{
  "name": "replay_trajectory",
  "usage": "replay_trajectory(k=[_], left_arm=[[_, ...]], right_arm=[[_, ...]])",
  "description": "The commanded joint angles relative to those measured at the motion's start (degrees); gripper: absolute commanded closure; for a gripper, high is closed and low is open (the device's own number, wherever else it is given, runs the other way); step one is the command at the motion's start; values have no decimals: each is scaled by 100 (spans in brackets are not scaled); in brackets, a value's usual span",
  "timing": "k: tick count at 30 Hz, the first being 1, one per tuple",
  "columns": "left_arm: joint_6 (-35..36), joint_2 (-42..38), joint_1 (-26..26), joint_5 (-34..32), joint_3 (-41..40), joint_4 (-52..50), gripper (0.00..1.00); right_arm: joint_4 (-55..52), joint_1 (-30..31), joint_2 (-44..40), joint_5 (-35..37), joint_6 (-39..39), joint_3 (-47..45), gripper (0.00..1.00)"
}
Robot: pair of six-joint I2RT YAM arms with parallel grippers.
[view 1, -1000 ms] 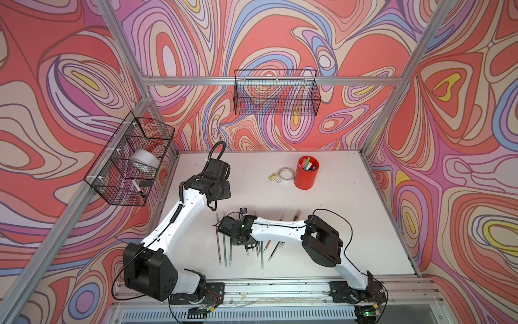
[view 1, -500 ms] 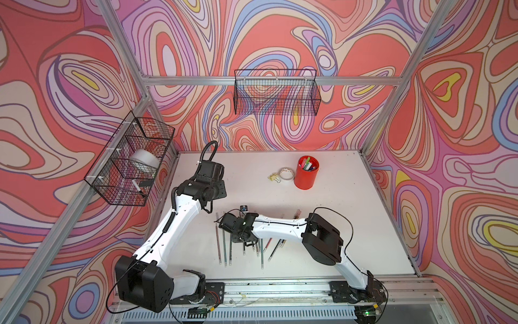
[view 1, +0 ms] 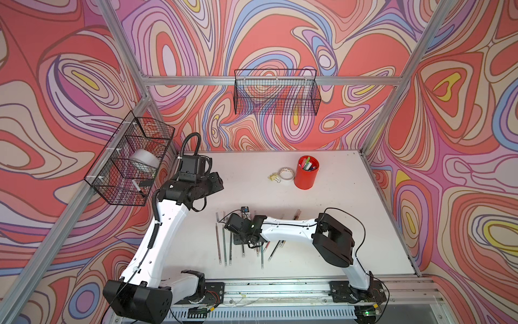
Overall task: Remove the protective cover of the pencils
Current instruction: Pick up the pencil from the center of the board.
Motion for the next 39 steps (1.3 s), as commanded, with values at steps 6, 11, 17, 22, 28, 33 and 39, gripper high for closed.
replay_trajectory(k=[6,11,17,22,28,33,39], left_arm=[[-276,95,7,1390,-85,-74,35],[-297,108,2,1578,-134,-61,29],[-295,53,2,1484,-274,-76,28],[-310,69,-31,1392,-401,-91,27],[-316,93,-360,1024,-477,-86,28],[-369,174,-535,794,-562,-108,29],[-394,304,-617,745,-656,-40,31]], right_arm=[[804,195,-1003,257,-188,-552,100],[1263,274,-1414,341,-277,-880,100],[1480,350,-1671,452,-333,-1084,100],[1695,381,-1880,512,-351,-1281,100],[1862,473,-1941,591,-483,-1326,100],[1899,521,-2147,657,-509,-1336,100],[1836,579,-2274,810,-519,-1346,100]])
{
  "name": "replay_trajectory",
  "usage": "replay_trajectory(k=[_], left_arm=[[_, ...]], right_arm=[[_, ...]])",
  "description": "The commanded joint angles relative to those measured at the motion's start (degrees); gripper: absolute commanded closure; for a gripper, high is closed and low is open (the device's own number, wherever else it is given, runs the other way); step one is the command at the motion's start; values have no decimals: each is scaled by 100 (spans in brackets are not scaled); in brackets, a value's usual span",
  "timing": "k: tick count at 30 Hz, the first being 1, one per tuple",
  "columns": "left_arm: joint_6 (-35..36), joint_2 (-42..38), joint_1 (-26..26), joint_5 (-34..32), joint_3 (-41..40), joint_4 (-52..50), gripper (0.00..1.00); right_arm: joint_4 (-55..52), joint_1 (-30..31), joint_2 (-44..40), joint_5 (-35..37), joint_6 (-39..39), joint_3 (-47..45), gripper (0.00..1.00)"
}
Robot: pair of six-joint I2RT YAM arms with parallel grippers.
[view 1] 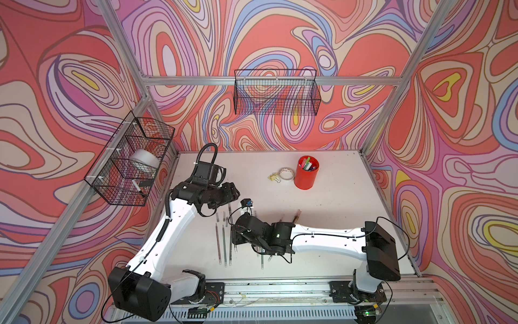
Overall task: Remove the protective cover of the pencils
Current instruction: Pick up the pencil from the center of the board, then remove the protective sleeve from the pencil.
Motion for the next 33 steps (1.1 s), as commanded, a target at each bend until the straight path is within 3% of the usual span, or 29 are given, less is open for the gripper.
replay_trajectory(k=[1,25,33], left_arm=[[-87,94,-62,-130,-62,-4,31],[-178,195,-374,-166,-276,254,43],[-183,222,-387,-166,-282,254,81]], right_arm=[[23,55,-183,206,-78,-50,100],[67,101,-40,117,-166,164,100],[67,107,-3,98,-140,194,99]])
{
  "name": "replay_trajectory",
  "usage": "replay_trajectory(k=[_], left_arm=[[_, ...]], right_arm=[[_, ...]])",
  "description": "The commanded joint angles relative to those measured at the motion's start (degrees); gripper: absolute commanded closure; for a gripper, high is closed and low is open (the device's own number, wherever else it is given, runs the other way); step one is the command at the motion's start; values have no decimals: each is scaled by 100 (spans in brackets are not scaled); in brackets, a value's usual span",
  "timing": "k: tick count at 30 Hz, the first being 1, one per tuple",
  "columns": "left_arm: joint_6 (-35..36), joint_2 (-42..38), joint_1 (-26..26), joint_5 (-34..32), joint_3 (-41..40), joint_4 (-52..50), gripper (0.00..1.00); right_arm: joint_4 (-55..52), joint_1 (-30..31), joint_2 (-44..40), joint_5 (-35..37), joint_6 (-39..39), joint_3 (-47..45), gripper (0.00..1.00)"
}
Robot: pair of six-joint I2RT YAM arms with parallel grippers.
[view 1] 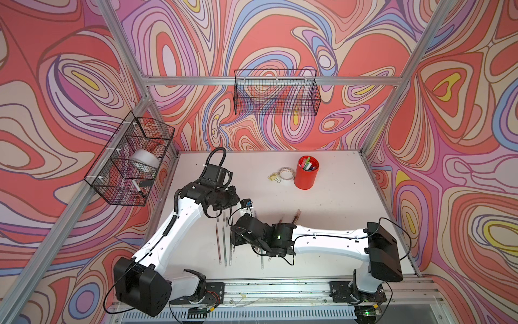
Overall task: Remove the protective cover of the pencils
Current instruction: Remove the protective sleeve from the pencil.
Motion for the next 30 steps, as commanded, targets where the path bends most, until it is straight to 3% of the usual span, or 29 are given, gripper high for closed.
replay_trajectory(k=[1,6,11,16,19,25,30], left_arm=[[-52,64,-43,-11,-63,20,83],[-26,85,-46,-64,-59,-9,91],[55,156,-45,-159,38,-123,97],[150,194,-47,-224,90,-168,99],[194,208,-52,-242,112,-189,99],[323,273,-47,-366,247,-260,100],[509,345,-43,-561,434,-310,100]], right_arm=[[68,31,31,10,-39,177,99],[26,24,-2,56,4,143,96],[-90,28,-11,125,105,124,77],[-176,30,34,146,110,219,73],[-247,26,100,159,117,288,76],[-308,25,131,126,145,350,93],[-345,31,131,136,169,318,99]])
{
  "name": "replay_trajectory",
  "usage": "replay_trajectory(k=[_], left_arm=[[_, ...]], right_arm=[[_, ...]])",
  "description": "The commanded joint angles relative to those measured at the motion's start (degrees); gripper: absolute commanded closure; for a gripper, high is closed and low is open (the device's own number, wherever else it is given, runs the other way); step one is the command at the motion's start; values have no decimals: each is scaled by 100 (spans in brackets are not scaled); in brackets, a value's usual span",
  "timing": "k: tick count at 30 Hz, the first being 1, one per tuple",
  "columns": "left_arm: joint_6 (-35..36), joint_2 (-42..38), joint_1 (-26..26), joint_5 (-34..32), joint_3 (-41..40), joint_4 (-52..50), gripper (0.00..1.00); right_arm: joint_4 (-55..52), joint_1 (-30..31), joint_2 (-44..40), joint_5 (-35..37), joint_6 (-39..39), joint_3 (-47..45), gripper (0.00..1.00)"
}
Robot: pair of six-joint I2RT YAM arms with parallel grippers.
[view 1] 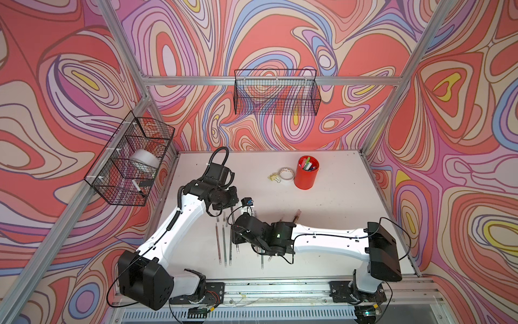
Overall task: Remove the protective cover of the pencils
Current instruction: Remove the protective sleeve from the pencil, then place the pencil at the center of the board.
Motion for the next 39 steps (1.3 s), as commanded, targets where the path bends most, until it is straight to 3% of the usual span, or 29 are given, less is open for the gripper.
replay_trajectory(k=[1,15,23,39], left_arm=[[189,76,-24,-259,253,-67,100],[856,1369,28,-680,1444,-94,100],[861,1911,111,-506,1341,51,100],[658,2344,159,-558,1415,-334,100]], right_arm=[[-37,32,89,-24,19,111,100],[26,32,89,-2,178,-231,100],[-153,7,246,213,699,-547,99],[-470,-232,1509,-758,1225,-156,100]])
